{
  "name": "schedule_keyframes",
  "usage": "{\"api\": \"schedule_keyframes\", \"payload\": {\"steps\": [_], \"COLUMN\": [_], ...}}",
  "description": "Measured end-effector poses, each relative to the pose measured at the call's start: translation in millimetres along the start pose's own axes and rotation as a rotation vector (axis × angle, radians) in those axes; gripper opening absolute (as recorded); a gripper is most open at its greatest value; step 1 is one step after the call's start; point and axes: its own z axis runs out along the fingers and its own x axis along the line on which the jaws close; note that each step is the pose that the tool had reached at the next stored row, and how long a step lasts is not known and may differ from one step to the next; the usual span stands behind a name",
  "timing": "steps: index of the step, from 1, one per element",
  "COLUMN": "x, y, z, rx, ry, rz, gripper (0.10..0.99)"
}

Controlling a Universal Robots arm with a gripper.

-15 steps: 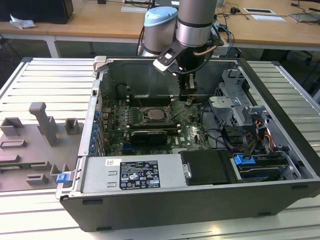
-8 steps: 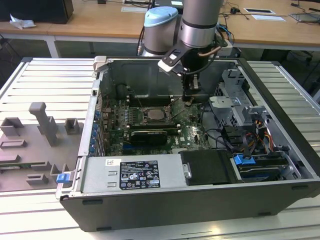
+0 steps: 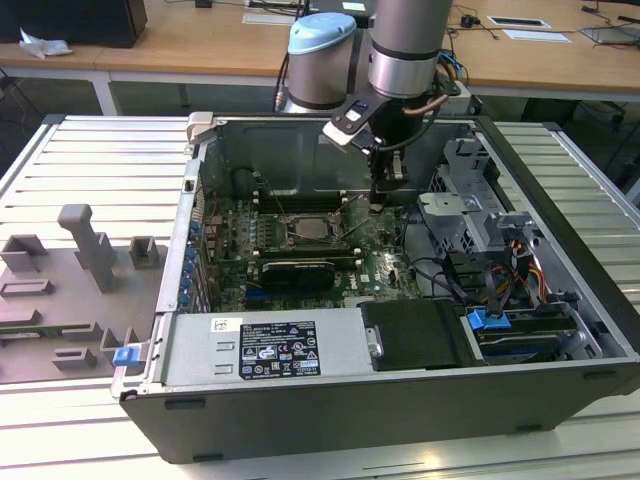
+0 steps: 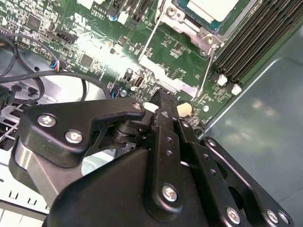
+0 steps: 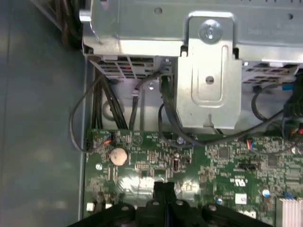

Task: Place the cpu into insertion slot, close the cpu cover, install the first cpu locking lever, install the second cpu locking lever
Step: 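Close the cpu cover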

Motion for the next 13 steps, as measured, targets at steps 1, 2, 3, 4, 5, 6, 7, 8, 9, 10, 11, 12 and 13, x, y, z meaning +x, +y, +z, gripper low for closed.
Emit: {"api": "schedule_keyframes", "payload": {"steps": [1, 2, 3, 4, 5, 6, 7, 8, 9, 10, 11, 12, 13], "x": [0.1, 0.1, 0.2, 0.5, 1.1, 1.6, 2.0, 2.2, 2.3, 2.3, 2.4, 2.4, 2.5], "y": [0.7, 1.4, 1.6, -8.5, -23.7, -36.8, -44.1, -47.5, -49.3, -51.0, -52.8, -54.0, -55.3], "z": [1.1, 2.7, 4.3, 6.2, 5.8, 5.7, 6.0, 6.2, 6.5, 6.8, 7.3, 7.7, 8.5], "rx": [0.000, 0.001, 0.001, 0.002, 0.002, 0.002, 0.002, 0.002, 0.002, 0.002, 0.002, 0.002, 0.002], "ry": [-0.0001, 0.0000, 0.0000, 0.0000, 0.0000, 0.0000, 0.0002, 0.0001, 0.0000, 0.0001, 0.0001, 0.0000, 0.0000], "rz": [0.000, 0.000, 0.000, 0.000, 0.000, 0.000, 0.000, 0.000, 0.000, 0.000, 0.000, 0.000, 0.000], "gripper": [0.106, 0.106, 0.106, 0.106, 0.106, 0.106, 0.106, 0.106, 0.106, 0.106, 0.106, 0.106, 0.106]}}
